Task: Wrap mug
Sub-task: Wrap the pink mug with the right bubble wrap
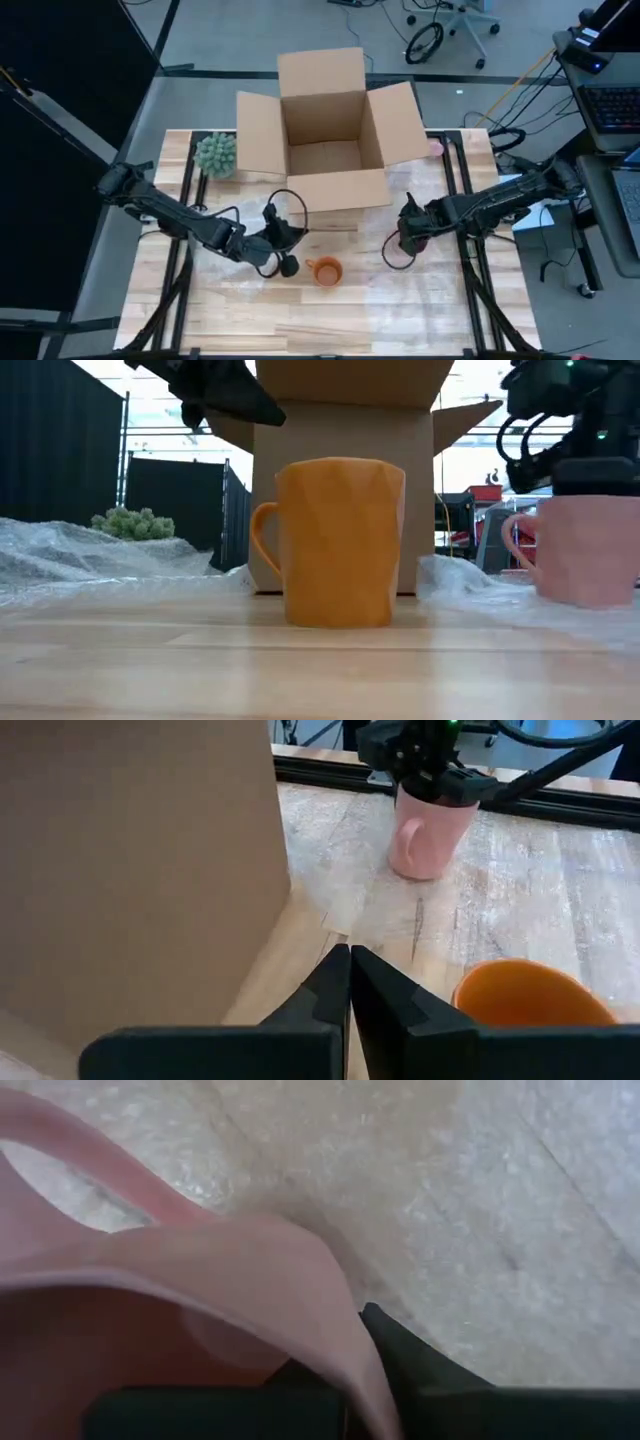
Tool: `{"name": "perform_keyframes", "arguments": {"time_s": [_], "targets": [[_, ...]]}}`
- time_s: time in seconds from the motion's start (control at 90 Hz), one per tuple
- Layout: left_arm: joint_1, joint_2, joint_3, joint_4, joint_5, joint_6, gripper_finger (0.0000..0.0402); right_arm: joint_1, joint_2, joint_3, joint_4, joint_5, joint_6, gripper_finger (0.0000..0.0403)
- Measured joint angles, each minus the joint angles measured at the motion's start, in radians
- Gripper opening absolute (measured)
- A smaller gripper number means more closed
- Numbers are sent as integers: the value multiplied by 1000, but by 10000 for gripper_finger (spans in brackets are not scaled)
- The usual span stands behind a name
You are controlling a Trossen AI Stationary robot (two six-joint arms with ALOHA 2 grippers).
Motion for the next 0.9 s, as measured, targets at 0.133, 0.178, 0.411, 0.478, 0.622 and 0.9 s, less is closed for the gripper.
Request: {"name": "perform_keyframes", "arguments": {"time_s": [0.133,0.178,0.411,0.478,0.622,0.9], "targets": [[0,0,0,0,0,0,0,-6,0,0,-21,-14,-18,56],[0,0,0,0,0,0,0,-5,0,0,-22,-20,-19,75],[0,0,0,0,0,0,0,-3,-47,47,-36,-71,-51,180],[0,0,0,1,0,0,0,-3,-76,80,-55,-75,-56,204],[0,0,0,5,2,0,0,20,-143,173,-173,-61,-72,239],[0,0,0,30,5,0,0,76,-250,259,-220,-8,-114,253]]}}
